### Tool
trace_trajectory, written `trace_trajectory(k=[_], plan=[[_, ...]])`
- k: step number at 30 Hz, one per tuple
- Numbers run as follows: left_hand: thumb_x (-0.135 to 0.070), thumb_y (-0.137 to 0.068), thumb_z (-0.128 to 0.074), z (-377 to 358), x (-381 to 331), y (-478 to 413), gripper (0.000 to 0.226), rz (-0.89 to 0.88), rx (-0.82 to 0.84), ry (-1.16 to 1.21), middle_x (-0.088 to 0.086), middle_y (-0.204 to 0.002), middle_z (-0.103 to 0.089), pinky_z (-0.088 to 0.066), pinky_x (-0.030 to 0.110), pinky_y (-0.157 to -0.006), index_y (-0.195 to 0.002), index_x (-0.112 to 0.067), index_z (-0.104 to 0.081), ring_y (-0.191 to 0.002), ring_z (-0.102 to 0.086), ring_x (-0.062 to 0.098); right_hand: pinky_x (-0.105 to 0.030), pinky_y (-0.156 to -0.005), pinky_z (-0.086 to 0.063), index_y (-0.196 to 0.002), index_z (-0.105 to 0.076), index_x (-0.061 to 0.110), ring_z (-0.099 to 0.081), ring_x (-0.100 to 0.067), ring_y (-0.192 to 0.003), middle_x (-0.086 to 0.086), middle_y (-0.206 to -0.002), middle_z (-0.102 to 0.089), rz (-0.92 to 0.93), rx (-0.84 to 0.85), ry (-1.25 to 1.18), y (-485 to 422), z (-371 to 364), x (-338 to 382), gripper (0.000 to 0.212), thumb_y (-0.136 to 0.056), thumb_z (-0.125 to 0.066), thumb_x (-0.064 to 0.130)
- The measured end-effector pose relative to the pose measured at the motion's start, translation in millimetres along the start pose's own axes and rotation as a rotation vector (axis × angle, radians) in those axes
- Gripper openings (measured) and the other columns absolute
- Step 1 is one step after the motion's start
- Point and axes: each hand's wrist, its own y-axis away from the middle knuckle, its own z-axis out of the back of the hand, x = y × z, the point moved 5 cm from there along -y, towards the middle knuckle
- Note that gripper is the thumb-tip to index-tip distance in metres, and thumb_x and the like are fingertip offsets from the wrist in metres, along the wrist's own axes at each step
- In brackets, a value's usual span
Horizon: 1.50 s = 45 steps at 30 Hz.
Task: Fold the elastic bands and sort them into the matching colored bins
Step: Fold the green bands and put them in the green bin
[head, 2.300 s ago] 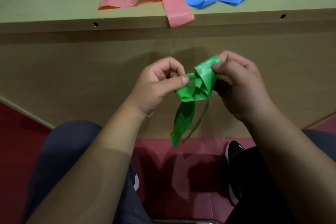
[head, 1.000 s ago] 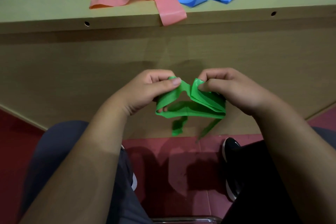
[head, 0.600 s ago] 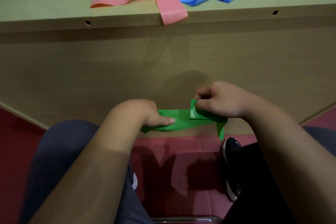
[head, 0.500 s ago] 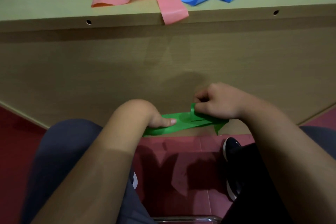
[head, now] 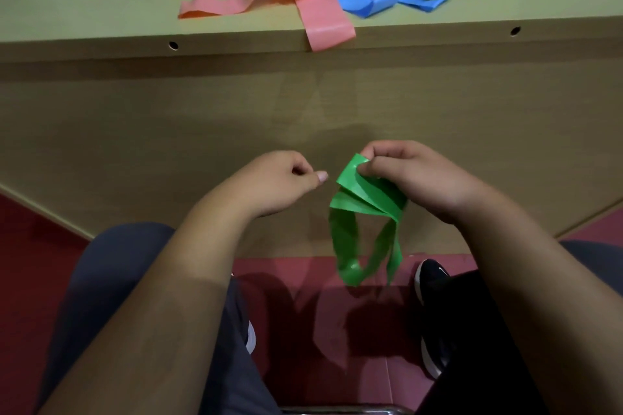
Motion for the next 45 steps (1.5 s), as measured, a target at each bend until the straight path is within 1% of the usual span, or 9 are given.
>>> trace_trajectory(k=[3,5,10,21,25,29,33,37,45], plan=[[-0.035,-0.104,-0.066,-7.7,-9.0,5.5,0.021,0.013,0.055,0.432,0.005,-0.095,-0.08,-0.063,0.046,-0.088,-0.099,-0.017,-0.076,-0.086,-0.077,0.02,-0.025,-0.06,-0.041,-0.089,-0.068,0.017,-0.055,-0.011,-0.065,-0.002,-0.075,-0.062,0.014,-0.031,-0.052,-1.9,0.0,-0.8,0.016,-0.103,-0.062,0.015],[-0.027,-0.104,-0.066,-8.9,-13.9,6.3,0.017,-0.009,0.049,0.5,0.009,-0.1,-0.08,-0.064,0.04,-0.084,-0.104,-0.013,-0.077,-0.086,-0.078,0.019,-0.029,-0.065,-0.041,-0.092,-0.068,0.016,-0.054,-0.012,-0.066,-0.002,-0.076,-0.063,0.033,-0.042,-0.058,-3.0,-0.7,-0.7,0.014,-0.104,-0.062,0.017],[-0.016,-0.1,-0.071,-5.7,-12.0,2.1,0.011,-0.038,-0.033,0.516,0.005,-0.085,-0.075,-0.061,0.033,-0.074,-0.106,-0.008,-0.077,-0.077,-0.072,0.013,-0.039,-0.079,-0.041,-0.09,-0.068,0.021,-0.054,-0.017,-0.074,-0.004,-0.082,-0.065,0.058,-0.045,-0.088,-4.5,-3.8,-2.0,0.018,-0.105,-0.061,0.017],[-0.013,-0.094,-0.079,5.1,-9.5,2.6,0.005,-0.076,-0.089,0.541,0.0,-0.079,-0.073,-0.061,0.03,-0.071,-0.098,-0.012,-0.079,-0.077,-0.07,0.01,-0.042,-0.081,-0.049,-0.096,-0.068,0.013,-0.058,-0.025,-0.082,-0.014,-0.09,-0.066,0.019,0.019,-0.122,-3.9,-10.5,-6.8,0.013,-0.106,-0.06,0.014],[-0.013,-0.093,-0.079,8.2,-11.8,2.9,0.006,-0.107,-0.122,0.478,-0.006,-0.073,-0.072,-0.062,0.032,-0.072,-0.092,-0.018,-0.08,-0.073,-0.069,0.007,-0.044,-0.095,-0.053,-0.091,-0.068,0.017,-0.065,-0.02,-0.088,-0.01,-0.093,-0.071,0.032,0.05,-0.096,-4.6,-10.4,-7.9,0.016,-0.106,-0.062,0.015],[-0.013,-0.092,-0.079,8.1,-13.0,1.6,0.007,-0.113,-0.145,0.45,-0.006,-0.071,-0.072,-0.062,0.033,-0.073,-0.089,-0.019,-0.081,-0.069,-0.068,0.006,-0.057,-0.113,-0.046,-0.093,-0.073,0.017,-0.07,-0.026,-0.102,-0.02,-0.107,-0.075,0.105,0.044,0.03,-6.1,-6.8,-8.0,0.013,-0.098,-0.069,0.028],[-0.016,-0.091,-0.081,9.4,-13.6,1.6,0.008,-0.12,-0.162,0.422,-0.004,-0.077,-0.076,-0.063,0.035,-0.076,-0.087,-0.024,-0.082,-0.076,-0.071,0.01,-0.052,-0.109,-0.05,-0.101,-0.077,0.016,-0.072,-0.023,-0.1,-0.01,-0.105,-0.077,0.099,0.065,0.07,-6.1,-6.7,-12.8,0.01,-0.103,-0.071,0.024],[-0.016,-0.09,-0.081,9.3,-13.4,1.8,0.008,-0.103,-0.158,0.452,-0.003,-0.079,-0.077,-0.063,0.038,-0.078,-0.087,-0.023,-0.082,-0.078,-0.071,0.012,-0.028,-0.09,-0.051,-0.103,-0.078,0.012,-0.067,-0.008,-0.091,0.0,-0.096,-0.077,0.123,0.097,0.037,-7.0,-14.6,-14.5,0.008,-0.102,-0.072,0.017],[-0.009,-0.091,-0.079,4.9,-16.7,7.1,0.004,-0.055,-0.063,0.675,0.006,-0.084,-0.078,-0.06,0.032,-0.073,-0.092,-0.013,-0.079,-0.078,-0.072,0.015,-0.043,-0.086,-0.054,-0.105,-0.076,0.006,-0.065,-0.022,-0.087,-0.025,-0.1,-0.074,0.127,-0.005,-0.027,-18.2,-21.3,-22.0,0.012,-0.102,-0.072,0.016]])
